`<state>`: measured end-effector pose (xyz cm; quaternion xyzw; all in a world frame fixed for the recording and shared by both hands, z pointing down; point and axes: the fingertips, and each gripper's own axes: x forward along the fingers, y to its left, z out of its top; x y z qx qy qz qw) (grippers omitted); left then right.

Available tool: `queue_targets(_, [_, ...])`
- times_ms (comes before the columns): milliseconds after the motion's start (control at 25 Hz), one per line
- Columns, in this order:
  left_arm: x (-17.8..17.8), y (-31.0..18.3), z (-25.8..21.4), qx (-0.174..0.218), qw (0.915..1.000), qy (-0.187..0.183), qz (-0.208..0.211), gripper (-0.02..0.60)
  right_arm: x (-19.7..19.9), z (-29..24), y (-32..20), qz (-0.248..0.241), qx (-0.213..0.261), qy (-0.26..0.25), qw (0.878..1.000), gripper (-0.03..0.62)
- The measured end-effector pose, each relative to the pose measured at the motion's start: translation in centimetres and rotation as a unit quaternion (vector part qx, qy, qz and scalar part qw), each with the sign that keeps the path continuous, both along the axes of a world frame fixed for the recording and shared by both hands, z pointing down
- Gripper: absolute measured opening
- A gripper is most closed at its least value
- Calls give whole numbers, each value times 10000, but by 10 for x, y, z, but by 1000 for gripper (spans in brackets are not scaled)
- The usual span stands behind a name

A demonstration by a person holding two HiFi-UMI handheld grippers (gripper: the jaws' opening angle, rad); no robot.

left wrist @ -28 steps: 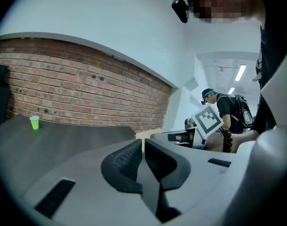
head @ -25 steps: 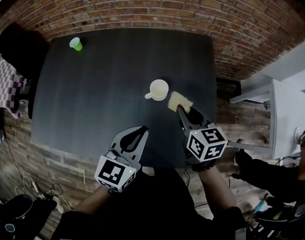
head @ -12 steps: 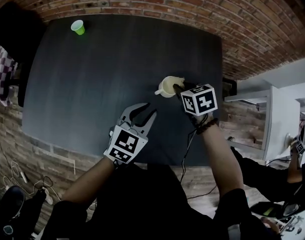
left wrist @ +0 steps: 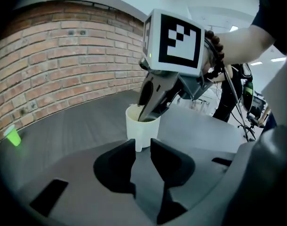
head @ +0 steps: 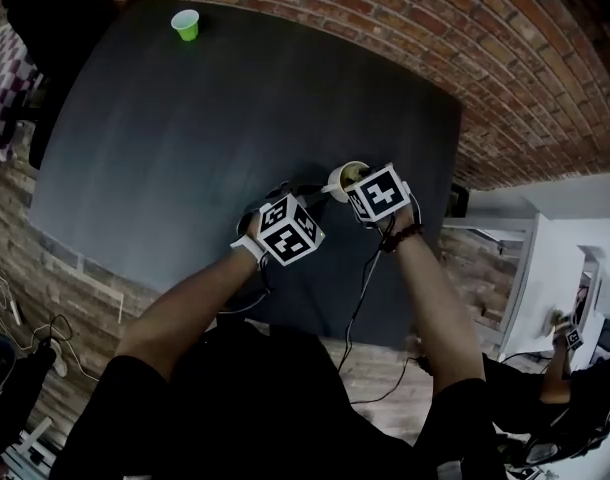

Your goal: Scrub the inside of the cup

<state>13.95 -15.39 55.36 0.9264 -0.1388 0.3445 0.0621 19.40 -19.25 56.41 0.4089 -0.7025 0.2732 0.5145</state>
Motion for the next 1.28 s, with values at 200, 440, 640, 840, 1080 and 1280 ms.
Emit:
queue_targets(200, [7, -7, 11, 47, 9998, -175, 31, 106, -4, 3, -4, -44, -160, -78, 9998, 91])
queue_targets(440, [9, -7, 8, 84, 9998, -169, 11, 104, -6, -18, 3, 388, -80, -837, 9957, 91])
queue_targets(640, [4, -10, 10, 95, 9996, -247, -44, 104, -15, -72, 7, 398, 403, -1498, 9871, 91])
queue_targets(840, [3, -14, 9, 94, 9995, -267, -110, 104, -8, -130, 5, 88, 1227, -1484, 9812, 91])
queue_targets(1080, [7, -10, 10, 69, 9994, -329, -23, 104, -5, -67, 15, -1092, 764, 227, 9908, 91])
queue_targets(1280, [11, -14, 15, 178, 9985, -509, 73, 104, -11, -13, 9, -1425, 198, 692, 9872, 91])
